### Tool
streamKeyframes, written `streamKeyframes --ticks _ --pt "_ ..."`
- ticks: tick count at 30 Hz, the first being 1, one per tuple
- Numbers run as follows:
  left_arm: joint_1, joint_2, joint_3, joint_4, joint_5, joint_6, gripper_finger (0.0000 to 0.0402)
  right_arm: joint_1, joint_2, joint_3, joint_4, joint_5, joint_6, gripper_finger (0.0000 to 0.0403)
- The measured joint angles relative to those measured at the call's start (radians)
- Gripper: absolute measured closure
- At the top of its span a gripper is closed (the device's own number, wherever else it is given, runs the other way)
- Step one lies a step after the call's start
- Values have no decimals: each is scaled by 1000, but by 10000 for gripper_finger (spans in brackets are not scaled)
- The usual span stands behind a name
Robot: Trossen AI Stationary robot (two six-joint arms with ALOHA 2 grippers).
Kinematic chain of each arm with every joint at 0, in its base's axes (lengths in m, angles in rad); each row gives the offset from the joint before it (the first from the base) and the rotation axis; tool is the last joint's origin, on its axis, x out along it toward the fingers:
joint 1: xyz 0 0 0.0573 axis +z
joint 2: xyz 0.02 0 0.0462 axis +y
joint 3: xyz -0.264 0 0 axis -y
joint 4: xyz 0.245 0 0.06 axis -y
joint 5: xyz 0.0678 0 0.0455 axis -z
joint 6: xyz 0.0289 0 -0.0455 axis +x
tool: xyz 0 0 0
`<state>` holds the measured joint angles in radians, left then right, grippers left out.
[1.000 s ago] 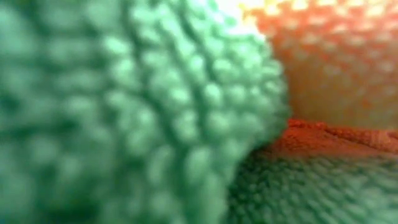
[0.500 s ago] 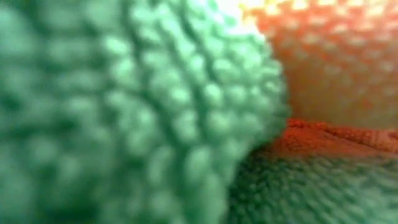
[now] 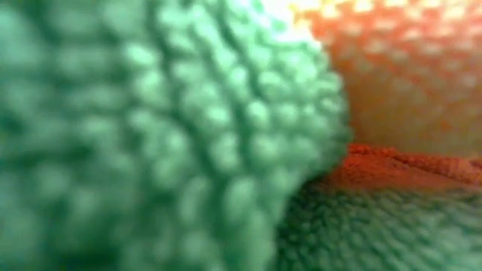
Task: Sort microfiber towel by color & place in baskets
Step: Put the green microfiber towel into the top transparent bin
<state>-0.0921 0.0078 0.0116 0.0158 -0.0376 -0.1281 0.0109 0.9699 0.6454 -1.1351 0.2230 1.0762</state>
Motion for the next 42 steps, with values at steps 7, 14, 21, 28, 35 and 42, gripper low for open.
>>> streamKeyframes --ticks 7,14,21,28,35,42 --pt "0 0 0 0 0 0 401 0 34 -39 38 5 -7 194" --pt "0 0 0 0 0 0 401 0 73 -39 50 16 -64 292" --pt "0 0 0 0 0 0 401 6 21 -29 13 8 -82 390" --pt "0 0 0 0 0 0 401 24 -47 190 -209 87 -64 398" --pt "0 0 0 0 0 0 401 38 -50 522 -253 267 -148 401" --pt "0 0 0 0 0 0 401 32 19 756 -47 415 -407 402"
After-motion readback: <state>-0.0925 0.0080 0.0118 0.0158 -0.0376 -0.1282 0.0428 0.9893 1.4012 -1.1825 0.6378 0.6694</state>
